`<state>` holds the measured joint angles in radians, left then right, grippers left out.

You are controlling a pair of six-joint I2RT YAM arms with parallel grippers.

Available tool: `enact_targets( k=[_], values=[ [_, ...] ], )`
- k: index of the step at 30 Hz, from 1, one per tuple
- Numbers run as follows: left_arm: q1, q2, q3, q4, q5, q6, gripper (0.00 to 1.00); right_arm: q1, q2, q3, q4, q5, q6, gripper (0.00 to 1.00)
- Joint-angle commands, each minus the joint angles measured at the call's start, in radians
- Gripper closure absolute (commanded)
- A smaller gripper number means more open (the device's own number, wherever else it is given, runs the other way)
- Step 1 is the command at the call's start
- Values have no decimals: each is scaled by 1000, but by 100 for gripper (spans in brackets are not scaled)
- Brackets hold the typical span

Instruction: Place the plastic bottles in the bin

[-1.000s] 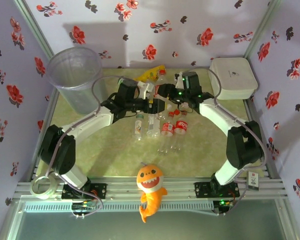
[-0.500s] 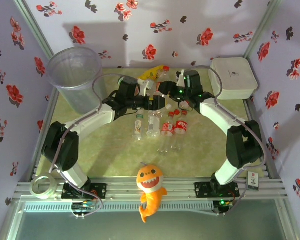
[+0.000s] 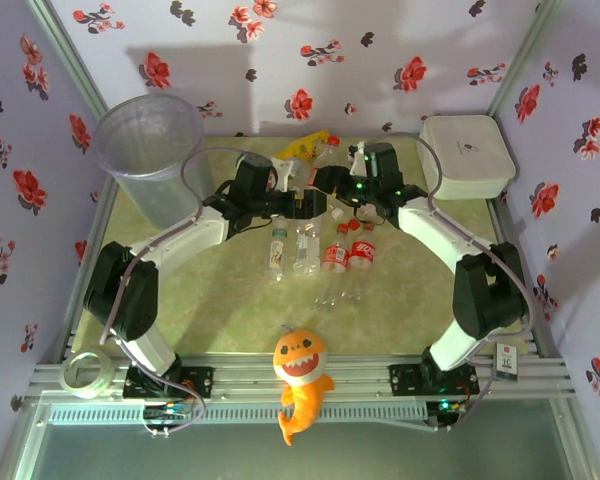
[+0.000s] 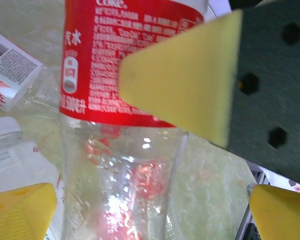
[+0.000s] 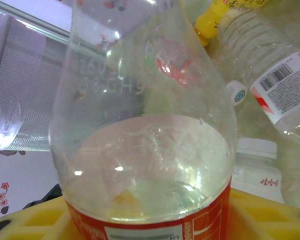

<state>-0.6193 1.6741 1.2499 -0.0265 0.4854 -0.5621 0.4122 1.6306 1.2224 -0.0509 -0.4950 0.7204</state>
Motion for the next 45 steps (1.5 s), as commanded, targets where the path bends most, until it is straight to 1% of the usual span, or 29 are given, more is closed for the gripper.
enact_targets(
  k=[1,4,7,11,14,17,19,21,26,28,29,31,33,36,40,42,45],
  values=[
    [16,-70,-30,-13,12,36,0,4,-37,14,-27,7,-35,42],
    [18,-96,-32,-56,4,74,0,1,-32,15,-28,-6,-35,42],
    [18,-66,-5,-144,-46,131,0,-1,-31,19,-11,-36,-21,42],
    [8,-16,26,-116,-23,121,0,-1,-22,32,-12,-77,-13,42],
    [-3,21,55,-111,-21,118,2,0,-20,23,35,-108,20,42],
    [-2,40,65,-92,-17,106,10,2,-14,20,66,-136,41,42],
    [-5,45,68,-77,-11,100,12,2,-8,19,81,-153,53,42],
    [-7,49,69,-71,-11,97,16,2,-2,14,97,-162,63,42],
    [-6,45,68,-61,-11,90,37,2,2,9,107,-169,67,42],
    [-5,37,69,-65,-11,92,42,3,-2,11,91,-164,55,41],
    [-4,33,72,-68,-10,92,44,1,-4,14,84,-162,48,38],
    [0,23,80,-82,-10,100,49,-4,-13,21,65,-162,30,29],
    [10,6,93,-107,-13,117,49,-17,-30,28,47,-156,12,20],
    [38,-34,118,-141,-17,153,51,-66,-80,24,31,-146,6,7],
    [80,-100,215,-250,-51,254,54,-144,-170,16,-42,-146,-6,3],
    [111,-125,275,-305,-65,291,57,-165,-215,14,-99,-131,-44,2],
    [184,-155,372,-373,-86,295,62,-183,-263,3,-195,-70,-123,2]
  ],
)
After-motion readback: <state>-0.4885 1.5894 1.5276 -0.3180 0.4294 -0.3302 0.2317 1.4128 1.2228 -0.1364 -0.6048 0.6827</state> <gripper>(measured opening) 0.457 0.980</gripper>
